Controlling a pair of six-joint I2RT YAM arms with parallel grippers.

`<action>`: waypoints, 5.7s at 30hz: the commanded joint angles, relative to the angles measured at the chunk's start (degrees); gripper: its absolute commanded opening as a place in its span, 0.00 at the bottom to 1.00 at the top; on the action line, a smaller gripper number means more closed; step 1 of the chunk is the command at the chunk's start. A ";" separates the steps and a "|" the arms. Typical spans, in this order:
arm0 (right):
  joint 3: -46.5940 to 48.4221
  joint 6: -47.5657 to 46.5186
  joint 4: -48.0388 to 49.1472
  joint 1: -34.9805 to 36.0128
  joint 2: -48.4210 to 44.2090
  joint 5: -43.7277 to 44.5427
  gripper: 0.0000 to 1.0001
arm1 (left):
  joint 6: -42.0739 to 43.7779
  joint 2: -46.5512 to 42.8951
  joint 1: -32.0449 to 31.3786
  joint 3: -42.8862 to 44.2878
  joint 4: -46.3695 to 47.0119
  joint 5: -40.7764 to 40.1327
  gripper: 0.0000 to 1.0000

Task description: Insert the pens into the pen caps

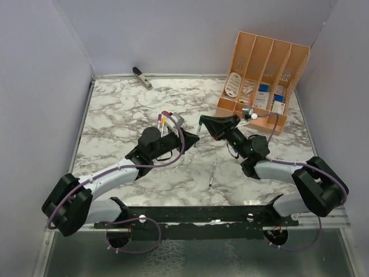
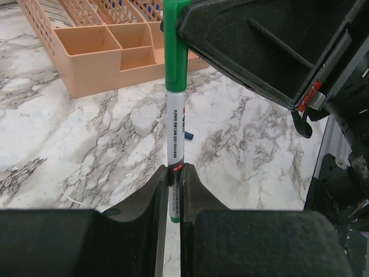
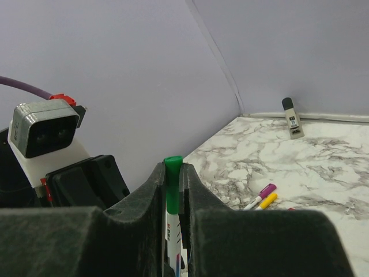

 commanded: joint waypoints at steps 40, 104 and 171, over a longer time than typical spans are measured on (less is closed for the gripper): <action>13.13 -16.37 -21.48 4.89 -1.60 15.21 0.37 | 1.58 5.87 0.53 4.90 -11.10 -19.22 0.00; 7.62 -15.90 -53.77 0.20 -14.08 49.83 0.33 | 1.90 22.25 2.48 25.65 -37.89 -14.43 0.45; 7.11 2.31 -70.53 -7.73 -12.28 59.52 0.36 | 5.06 41.70 -19.84 33.47 -68.68 -11.57 0.40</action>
